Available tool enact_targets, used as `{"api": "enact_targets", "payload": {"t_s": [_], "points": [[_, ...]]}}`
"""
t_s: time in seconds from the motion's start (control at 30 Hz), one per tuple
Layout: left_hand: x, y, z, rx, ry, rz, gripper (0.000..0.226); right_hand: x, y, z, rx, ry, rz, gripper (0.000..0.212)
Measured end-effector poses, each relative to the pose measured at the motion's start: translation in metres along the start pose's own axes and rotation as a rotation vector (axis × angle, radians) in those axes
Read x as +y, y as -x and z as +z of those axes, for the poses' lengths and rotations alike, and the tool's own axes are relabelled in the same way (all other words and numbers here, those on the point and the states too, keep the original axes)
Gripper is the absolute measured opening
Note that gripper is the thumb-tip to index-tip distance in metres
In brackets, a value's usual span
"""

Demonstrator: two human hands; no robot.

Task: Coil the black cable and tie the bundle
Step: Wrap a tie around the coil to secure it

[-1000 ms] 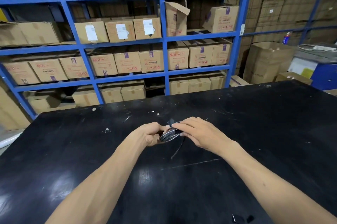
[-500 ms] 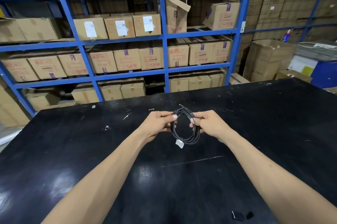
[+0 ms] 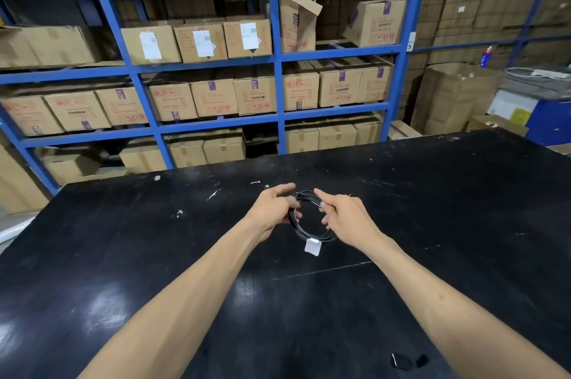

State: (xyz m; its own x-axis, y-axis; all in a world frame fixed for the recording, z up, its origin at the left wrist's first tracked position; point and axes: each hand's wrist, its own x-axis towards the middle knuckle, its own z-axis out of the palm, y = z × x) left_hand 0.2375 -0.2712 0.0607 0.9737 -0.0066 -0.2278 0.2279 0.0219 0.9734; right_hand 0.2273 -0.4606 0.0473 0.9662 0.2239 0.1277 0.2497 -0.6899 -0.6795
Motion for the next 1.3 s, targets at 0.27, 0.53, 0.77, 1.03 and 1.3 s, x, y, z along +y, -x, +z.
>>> {"api": "enact_targets", "payload": {"t_s": [0.27,0.53,0.77,1.03,1.3], "points": [[-0.006,-0.004,-0.011,-0.008,-0.074,0.023,0.019,-0.002,0.004,0.006,0.055,-0.171,0.083,0.040],[-0.022,-0.002,-0.003,-0.063,-0.158,0.091,0.020,0.010,0.004,0.007,0.150,-0.497,0.336,0.025],[-0.061,-0.013,0.040,0.024,-0.173,-0.006,0.013,0.052,0.030,0.008,0.050,-0.406,0.361,0.019],[-0.126,-0.016,0.075,0.101,-0.279,-0.072,0.024,0.144,0.107,0.010,-0.252,0.056,0.615,0.028],[-0.163,-0.001,0.097,0.051,-0.323,-0.155,0.017,0.198,0.172,0.049,-0.345,0.374,0.866,0.035]]}}
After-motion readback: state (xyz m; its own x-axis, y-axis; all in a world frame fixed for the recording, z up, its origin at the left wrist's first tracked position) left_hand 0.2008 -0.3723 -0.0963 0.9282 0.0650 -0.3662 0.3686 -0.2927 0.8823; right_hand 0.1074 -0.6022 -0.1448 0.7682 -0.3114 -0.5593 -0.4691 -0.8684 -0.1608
